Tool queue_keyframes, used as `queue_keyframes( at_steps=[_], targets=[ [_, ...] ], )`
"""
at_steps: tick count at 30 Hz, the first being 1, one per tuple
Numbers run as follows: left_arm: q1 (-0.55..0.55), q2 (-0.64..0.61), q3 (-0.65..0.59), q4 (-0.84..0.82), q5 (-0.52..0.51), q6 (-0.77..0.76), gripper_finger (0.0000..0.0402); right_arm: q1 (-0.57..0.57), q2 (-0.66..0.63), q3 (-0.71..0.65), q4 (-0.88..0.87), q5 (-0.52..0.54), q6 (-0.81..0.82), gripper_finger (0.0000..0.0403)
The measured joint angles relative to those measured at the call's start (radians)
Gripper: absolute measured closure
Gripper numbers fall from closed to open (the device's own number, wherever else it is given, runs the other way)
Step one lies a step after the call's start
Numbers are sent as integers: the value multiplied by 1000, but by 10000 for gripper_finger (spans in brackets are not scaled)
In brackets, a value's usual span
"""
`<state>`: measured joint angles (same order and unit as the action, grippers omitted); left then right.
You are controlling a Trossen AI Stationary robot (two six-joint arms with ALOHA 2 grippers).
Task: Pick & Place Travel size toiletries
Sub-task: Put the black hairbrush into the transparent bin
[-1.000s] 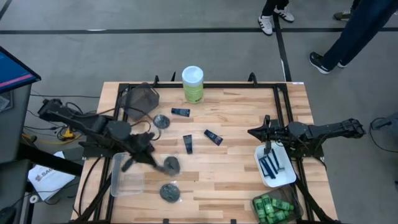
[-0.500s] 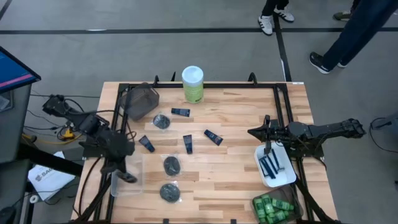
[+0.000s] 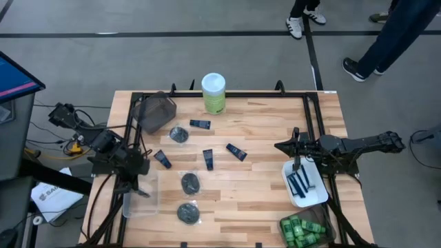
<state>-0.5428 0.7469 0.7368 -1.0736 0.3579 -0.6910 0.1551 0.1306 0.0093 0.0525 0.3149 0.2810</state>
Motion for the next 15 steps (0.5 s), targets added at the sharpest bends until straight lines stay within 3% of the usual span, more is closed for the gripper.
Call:
queue_keyframes(
  at_steps=[12,15],
  targets=[
    [-77,0,0,1,6,6,212,0,0,0,0,0,0,398],
    [-90,0,0,73,-10,29,187,0,0,0,0,0,0,397]
  ],
)
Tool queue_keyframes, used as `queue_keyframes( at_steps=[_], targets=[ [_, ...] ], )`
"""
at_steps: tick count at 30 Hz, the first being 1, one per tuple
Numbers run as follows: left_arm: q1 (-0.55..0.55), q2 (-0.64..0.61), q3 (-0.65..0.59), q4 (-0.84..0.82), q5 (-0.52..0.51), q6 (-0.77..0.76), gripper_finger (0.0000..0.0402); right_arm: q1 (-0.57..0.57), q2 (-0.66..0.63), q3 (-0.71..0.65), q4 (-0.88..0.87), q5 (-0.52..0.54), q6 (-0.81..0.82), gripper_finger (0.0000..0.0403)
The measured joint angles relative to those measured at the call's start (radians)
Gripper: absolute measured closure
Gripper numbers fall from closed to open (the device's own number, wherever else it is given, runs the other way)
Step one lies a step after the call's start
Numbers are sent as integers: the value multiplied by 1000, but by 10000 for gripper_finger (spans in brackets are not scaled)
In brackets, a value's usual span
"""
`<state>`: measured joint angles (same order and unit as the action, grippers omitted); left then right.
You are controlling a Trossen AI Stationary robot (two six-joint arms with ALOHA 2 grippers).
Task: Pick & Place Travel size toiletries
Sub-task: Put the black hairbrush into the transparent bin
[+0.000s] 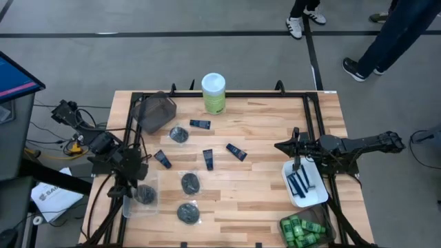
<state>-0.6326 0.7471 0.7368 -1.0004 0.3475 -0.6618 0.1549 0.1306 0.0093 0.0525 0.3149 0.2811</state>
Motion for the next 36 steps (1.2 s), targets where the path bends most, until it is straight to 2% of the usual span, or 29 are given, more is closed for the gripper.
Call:
queue_keyframes(
  at_steps=[3,8,13,16,20,26,36],
  targets=[
    [-8,3,0,165,-68,49,178,0,0,0,0,0,0,398],
    [-20,64,0,450,-232,248,176,0,0,0,0,0,0,398],
    [-23,204,1,634,-346,473,176,0,0,0,0,0,0,398],
    [-21,312,1,734,-370,551,175,0,0,0,0,0,0,398],
    [-26,462,1,865,-372,559,175,0,0,0,0,0,0,398],
    [-64,652,0,946,-390,611,175,0,0,0,0,0,0,397],
    [-125,847,0,1033,-463,631,185,0,0,0,0,0,0,398]
  ],
)
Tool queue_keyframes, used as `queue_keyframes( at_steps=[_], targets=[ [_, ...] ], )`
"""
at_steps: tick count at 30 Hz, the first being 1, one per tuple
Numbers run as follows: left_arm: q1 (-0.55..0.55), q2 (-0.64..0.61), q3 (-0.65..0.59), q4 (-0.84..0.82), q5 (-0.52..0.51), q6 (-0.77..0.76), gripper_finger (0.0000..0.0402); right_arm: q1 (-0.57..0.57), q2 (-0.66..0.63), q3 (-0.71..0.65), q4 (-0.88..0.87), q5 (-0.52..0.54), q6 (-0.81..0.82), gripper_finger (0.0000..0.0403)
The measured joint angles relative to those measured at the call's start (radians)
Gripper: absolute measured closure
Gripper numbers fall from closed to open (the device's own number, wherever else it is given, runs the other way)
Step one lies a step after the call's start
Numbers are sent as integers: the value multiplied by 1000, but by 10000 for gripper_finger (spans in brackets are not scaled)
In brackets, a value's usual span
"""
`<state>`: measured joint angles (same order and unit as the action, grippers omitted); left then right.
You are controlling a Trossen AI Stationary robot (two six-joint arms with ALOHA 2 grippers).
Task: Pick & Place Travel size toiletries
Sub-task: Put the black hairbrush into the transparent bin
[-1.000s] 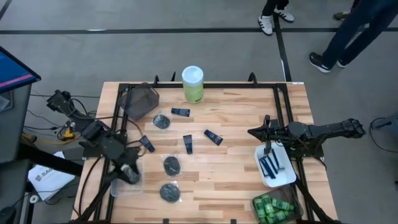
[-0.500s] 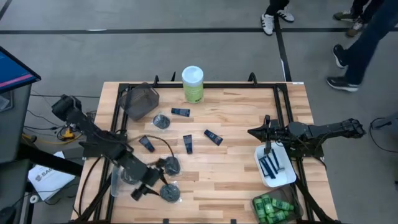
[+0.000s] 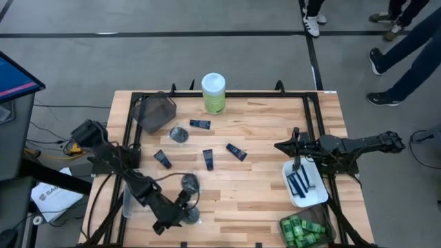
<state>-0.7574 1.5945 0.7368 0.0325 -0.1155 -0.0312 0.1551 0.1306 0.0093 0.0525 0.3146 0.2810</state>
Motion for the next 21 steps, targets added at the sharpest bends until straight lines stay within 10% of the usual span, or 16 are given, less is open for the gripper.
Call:
queue_keyframes(
  at_steps=[13,21],
  targets=[
    [-16,155,3,86,-125,1,200,0,0,0,0,0,0,398],
    [-16,157,3,82,-150,-1,295,0,0,0,0,0,0,398]
  ],
)
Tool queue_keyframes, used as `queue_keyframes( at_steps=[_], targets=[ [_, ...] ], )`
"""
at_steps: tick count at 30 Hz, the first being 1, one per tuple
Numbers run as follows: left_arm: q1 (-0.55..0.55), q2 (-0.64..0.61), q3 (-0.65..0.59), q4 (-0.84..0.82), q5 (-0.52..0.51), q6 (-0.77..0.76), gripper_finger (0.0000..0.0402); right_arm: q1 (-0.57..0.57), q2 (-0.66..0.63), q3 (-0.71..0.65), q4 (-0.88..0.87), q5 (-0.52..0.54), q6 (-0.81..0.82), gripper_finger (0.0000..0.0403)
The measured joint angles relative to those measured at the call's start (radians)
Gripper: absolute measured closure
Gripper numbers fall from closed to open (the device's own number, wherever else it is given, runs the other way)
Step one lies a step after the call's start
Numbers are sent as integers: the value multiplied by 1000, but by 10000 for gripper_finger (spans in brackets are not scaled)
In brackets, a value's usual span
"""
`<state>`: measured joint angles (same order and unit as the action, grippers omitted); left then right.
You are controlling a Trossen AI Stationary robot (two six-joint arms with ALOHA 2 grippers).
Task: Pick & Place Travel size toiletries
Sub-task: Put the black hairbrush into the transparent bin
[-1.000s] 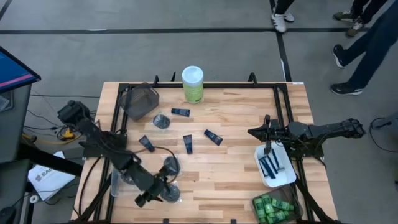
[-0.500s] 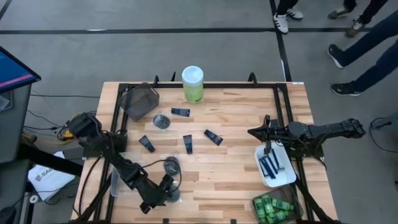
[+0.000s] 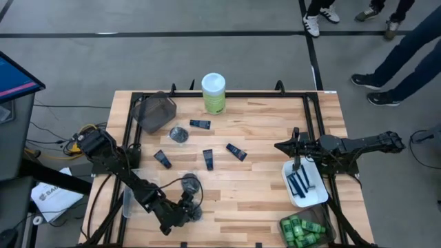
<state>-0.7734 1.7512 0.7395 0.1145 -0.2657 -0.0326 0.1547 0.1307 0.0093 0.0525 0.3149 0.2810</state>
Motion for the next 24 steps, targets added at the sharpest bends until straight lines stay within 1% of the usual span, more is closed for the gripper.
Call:
queue_keyframes(
  at_steps=[5,9,13,17,22,24],
  targets=[
    [0,0,0,4,-6,-2,360,0,0,0,0,0,0,398],
    [0,-1,0,9,-5,-32,394,0,0,0,0,0,0,398],
    [1,-27,-5,-1,-7,-58,396,0,0,0,0,0,0,398],
    [1,-94,-5,6,-16,-59,399,0,0,0,0,0,0,398],
    [1,-226,-5,7,-14,-63,400,0,0,0,0,0,0,398],
    [1,-297,-5,6,21,-96,400,0,0,0,0,0,0,398]
  ],
)
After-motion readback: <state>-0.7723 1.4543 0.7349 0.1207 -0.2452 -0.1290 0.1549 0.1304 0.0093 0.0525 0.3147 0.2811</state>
